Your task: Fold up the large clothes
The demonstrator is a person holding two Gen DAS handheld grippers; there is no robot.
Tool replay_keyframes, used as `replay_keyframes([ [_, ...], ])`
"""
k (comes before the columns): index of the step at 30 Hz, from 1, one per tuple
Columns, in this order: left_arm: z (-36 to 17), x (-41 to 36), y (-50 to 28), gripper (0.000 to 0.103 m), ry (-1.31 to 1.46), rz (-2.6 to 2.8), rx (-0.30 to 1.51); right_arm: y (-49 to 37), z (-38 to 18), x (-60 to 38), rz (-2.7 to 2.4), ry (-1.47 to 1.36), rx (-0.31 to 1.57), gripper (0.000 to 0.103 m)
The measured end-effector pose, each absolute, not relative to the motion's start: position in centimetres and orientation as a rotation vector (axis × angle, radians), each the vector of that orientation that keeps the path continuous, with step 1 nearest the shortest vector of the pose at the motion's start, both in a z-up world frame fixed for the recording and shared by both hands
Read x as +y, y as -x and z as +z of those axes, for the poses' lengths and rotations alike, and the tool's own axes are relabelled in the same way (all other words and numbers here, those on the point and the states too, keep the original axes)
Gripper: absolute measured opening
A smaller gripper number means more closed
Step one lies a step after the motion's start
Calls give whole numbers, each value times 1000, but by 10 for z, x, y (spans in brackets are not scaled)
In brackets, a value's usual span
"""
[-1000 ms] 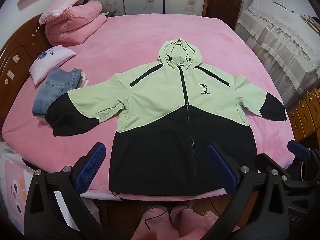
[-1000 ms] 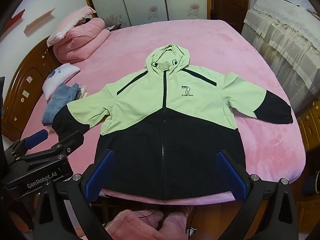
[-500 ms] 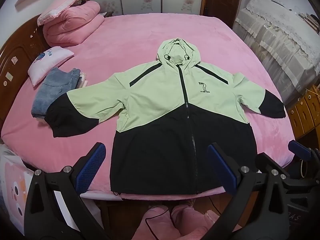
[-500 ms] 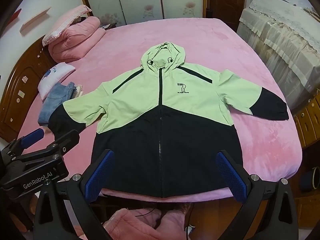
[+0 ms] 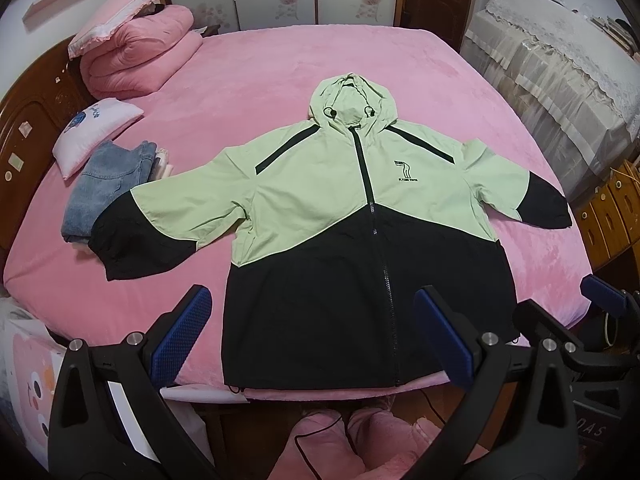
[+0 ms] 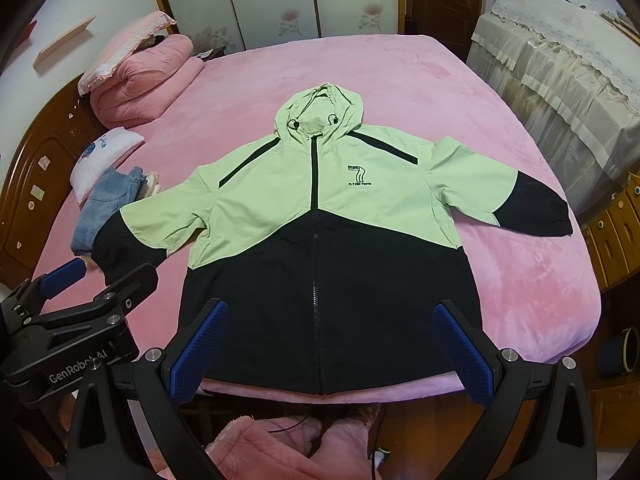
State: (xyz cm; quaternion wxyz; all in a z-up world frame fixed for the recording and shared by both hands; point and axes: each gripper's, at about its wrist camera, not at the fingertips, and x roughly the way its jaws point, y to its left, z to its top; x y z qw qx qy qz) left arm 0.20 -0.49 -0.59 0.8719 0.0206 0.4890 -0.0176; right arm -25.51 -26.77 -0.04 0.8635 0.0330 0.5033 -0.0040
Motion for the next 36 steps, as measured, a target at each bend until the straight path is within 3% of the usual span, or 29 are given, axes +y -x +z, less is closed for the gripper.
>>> replay_keyframes([
  [36, 2, -14, -4, 101, -60, -27, 1014, 262, 1, -277, -14, -75, 1058, 103],
])
